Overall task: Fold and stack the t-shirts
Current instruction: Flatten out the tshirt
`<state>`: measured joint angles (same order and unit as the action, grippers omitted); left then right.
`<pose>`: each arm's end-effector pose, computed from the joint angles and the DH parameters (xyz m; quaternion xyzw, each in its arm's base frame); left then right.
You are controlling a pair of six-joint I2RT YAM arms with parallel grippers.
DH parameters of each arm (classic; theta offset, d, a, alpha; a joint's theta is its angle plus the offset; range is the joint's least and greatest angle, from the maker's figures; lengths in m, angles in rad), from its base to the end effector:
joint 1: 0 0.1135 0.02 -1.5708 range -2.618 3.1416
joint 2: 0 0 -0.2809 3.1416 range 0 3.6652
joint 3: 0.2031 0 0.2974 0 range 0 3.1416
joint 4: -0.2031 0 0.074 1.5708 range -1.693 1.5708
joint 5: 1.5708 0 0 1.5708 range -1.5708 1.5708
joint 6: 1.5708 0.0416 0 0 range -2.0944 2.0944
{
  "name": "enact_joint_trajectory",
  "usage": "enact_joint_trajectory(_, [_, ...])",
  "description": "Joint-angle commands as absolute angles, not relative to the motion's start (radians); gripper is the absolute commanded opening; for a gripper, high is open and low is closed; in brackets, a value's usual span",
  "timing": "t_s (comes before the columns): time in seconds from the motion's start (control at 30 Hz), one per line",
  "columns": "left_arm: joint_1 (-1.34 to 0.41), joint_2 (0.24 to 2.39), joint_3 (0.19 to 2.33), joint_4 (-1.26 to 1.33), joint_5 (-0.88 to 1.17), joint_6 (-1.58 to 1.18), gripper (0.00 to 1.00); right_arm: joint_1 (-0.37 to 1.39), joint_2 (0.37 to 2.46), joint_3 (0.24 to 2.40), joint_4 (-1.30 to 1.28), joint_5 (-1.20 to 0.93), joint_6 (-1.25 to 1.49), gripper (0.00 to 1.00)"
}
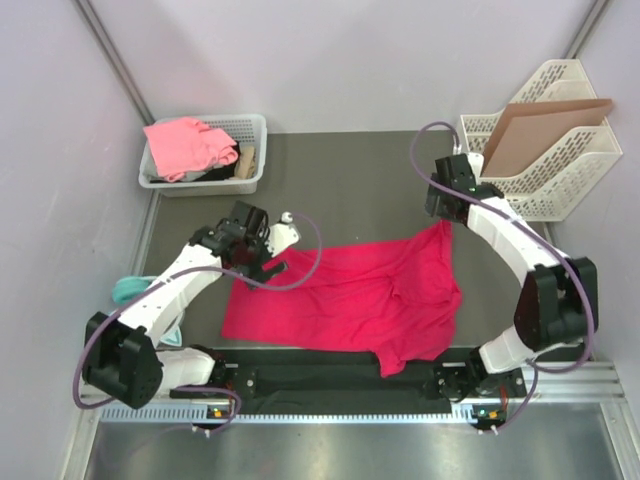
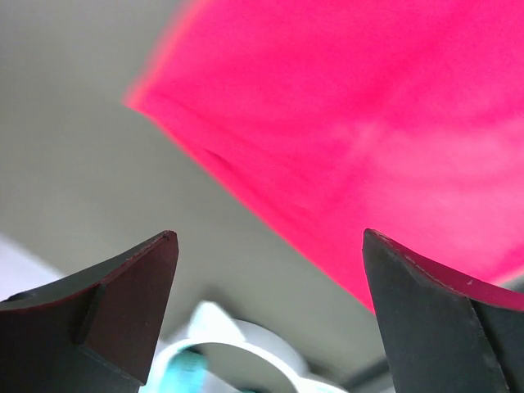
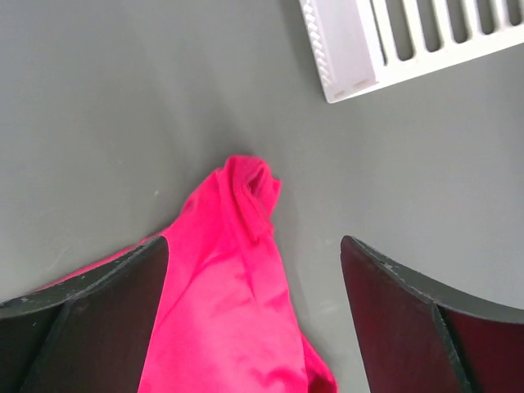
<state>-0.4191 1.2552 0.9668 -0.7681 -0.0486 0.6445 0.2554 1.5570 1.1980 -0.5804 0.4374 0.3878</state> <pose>0.2620 -0.1145 0.2546 0.4849 0.8364 0.0519 0.2500 0.3681 0.0779 0.2580 0.1286 0.9214 -0.0999 0.3527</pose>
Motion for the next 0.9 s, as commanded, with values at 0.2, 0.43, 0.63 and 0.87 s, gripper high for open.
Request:
enact_joint_trajectory(0.2, [-0.41, 1.367, 0.816, -0.704, -0.026, 0.575, 0.97, 0.29, 1.126, 0.982, -0.649, 0.423, 0.425, 0.74])
enact_joint_trajectory(0.43, [-0.41, 1.471, 0.89, -0.678, -0.005, 0.543, 0.83, 0.29, 1.068, 0.913, -0.67, 0.402, 0.434, 0.55])
enact_joint_trajectory(0.63, [-0.41, 1.506, 0.913, -0.675, 0.026, 0.532, 0.62, 0.29, 1.083, 0.887, -0.66, 0.379, 0.443, 0.5])
enact_joint_trajectory(0.87, [-0.41, 1.529, 0.913, -0.695, 0.029, 0.538, 0.49, 0.293, 1.065, 0.865, -0.67, 0.368, 0.445, 0.47])
